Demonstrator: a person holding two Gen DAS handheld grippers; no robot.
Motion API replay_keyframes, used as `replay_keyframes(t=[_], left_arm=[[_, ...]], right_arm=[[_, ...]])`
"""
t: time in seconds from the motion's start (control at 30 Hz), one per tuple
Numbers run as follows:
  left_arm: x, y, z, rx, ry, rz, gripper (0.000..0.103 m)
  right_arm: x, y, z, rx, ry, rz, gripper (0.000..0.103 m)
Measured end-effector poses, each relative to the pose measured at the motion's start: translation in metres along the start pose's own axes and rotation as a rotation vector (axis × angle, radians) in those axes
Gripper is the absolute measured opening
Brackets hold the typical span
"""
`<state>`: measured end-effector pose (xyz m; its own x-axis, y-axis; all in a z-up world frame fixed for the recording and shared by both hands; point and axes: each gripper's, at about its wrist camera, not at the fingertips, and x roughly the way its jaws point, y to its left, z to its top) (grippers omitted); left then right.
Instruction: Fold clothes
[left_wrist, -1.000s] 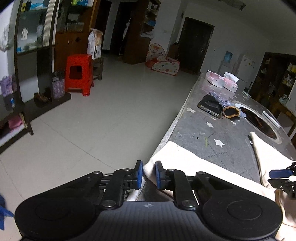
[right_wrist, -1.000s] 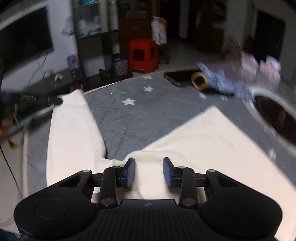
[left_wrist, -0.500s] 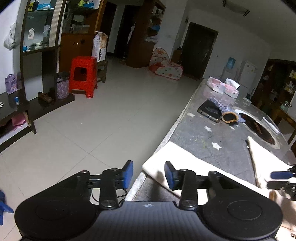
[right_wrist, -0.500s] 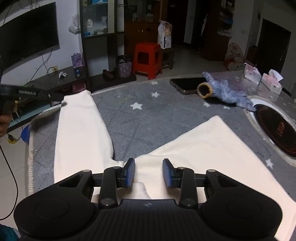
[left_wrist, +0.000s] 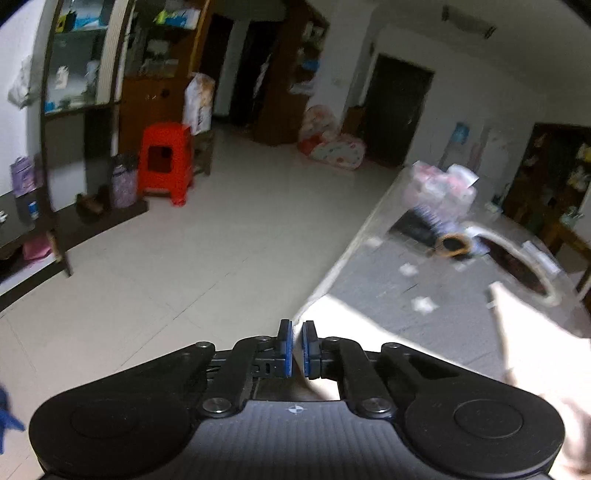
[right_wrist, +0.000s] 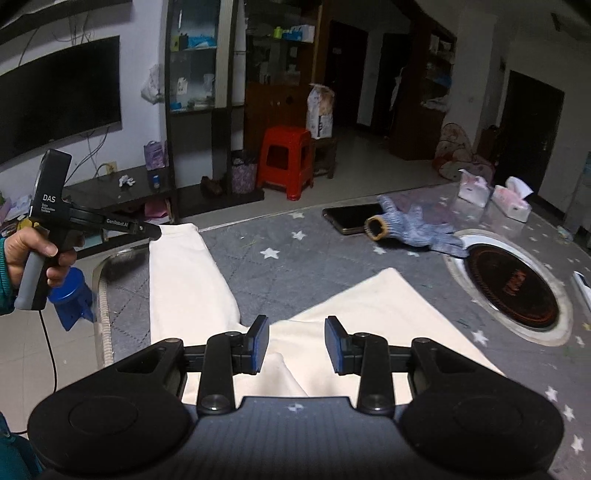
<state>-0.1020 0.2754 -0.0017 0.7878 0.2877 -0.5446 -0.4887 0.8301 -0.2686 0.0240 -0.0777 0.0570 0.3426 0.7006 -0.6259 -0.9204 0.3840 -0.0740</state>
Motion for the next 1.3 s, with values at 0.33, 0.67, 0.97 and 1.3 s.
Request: replay_keyframes(t=[0.33,0.67,0.97,1.3], left_arm=[[-0.049,-0.119,0.026,0.102,-0.053,-0.399,0.006],[-0.062,-0.248,-0.03,0.302,0.121,-0.826,0.006],[-0.046,-0.239,-0.059,0.437,0.2,-0.763,0.009],[-0.01,-0.157,-0.066,0.488,0.252,-0.481,0.009]], right_arm=[[-0.056,-0.032,-0.035,0.103,-0.019,-0.131,0.033],[-0.1,-0.065,-0.088,0.247,-0.004,-0.222,0.033],[-0.098,-0.067,-0.112,0.319,0.036,-0.169,0.033],[-0.059,-0.049,-0.124,0.355,0.111,-0.093,0.031]])
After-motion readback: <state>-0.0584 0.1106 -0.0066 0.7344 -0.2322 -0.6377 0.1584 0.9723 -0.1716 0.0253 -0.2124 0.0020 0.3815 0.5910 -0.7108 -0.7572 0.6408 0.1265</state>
